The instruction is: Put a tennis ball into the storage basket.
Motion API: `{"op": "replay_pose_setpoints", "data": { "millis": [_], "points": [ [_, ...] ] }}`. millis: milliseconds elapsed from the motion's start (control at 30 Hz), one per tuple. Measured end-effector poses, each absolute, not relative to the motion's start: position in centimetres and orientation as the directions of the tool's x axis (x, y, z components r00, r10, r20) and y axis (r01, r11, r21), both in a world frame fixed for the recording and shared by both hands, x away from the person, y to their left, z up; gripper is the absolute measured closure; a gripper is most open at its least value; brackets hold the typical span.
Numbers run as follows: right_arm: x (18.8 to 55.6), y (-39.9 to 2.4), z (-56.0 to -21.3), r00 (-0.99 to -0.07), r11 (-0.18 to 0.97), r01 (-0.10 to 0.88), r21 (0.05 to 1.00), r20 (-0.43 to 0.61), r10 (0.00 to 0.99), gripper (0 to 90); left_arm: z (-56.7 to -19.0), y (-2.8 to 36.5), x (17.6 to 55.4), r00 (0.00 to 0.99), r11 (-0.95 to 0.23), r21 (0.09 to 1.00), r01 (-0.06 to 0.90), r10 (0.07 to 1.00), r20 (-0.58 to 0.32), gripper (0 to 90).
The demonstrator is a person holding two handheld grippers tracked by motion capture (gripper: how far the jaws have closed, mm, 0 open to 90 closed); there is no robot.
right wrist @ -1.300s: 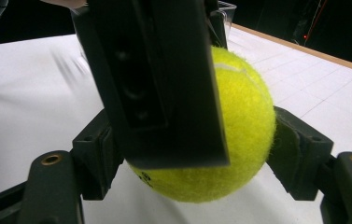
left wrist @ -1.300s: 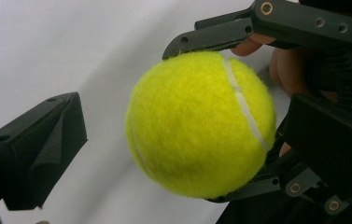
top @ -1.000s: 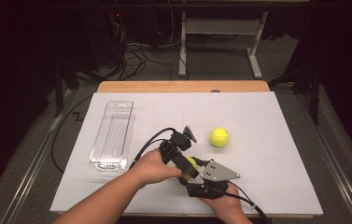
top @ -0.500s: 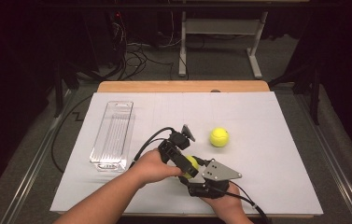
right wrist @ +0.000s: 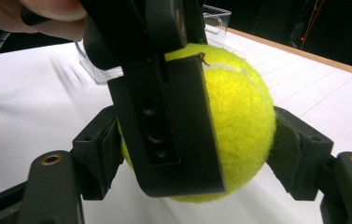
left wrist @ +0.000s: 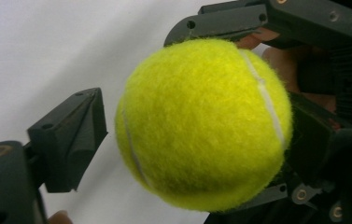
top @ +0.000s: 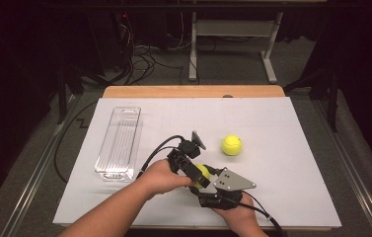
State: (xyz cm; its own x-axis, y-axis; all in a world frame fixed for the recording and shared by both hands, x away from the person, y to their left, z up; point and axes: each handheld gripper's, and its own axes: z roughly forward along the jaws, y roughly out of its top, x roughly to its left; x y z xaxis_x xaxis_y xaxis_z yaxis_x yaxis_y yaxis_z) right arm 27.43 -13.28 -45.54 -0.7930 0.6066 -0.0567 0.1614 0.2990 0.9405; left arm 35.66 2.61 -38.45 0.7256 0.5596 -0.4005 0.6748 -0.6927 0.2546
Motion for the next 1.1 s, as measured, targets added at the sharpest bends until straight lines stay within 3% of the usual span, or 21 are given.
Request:
{"op": "replay_pose_setpoints", "data": {
  "millis": [267, 1100],
  "points": [
    [27.44, -13.28, -45.58, -0.793, 0.304, 0.163, 0.939, -0.059, 0.607, 27.8, -38.54, 2.56, 35.66, 0.717, -0.689, 0.253, 0.679, 0.549, -0.429, 23.6],
    [27.53, -13.35, -45.63, -0.795, 0.300, 0.165, 0.940, -0.053, 0.604, 27.1, -38.23, 2.19, 35.33, 0.726, -0.695, 0.246, 0.675, 0.568, -0.387, 26.5]
  ]
}}
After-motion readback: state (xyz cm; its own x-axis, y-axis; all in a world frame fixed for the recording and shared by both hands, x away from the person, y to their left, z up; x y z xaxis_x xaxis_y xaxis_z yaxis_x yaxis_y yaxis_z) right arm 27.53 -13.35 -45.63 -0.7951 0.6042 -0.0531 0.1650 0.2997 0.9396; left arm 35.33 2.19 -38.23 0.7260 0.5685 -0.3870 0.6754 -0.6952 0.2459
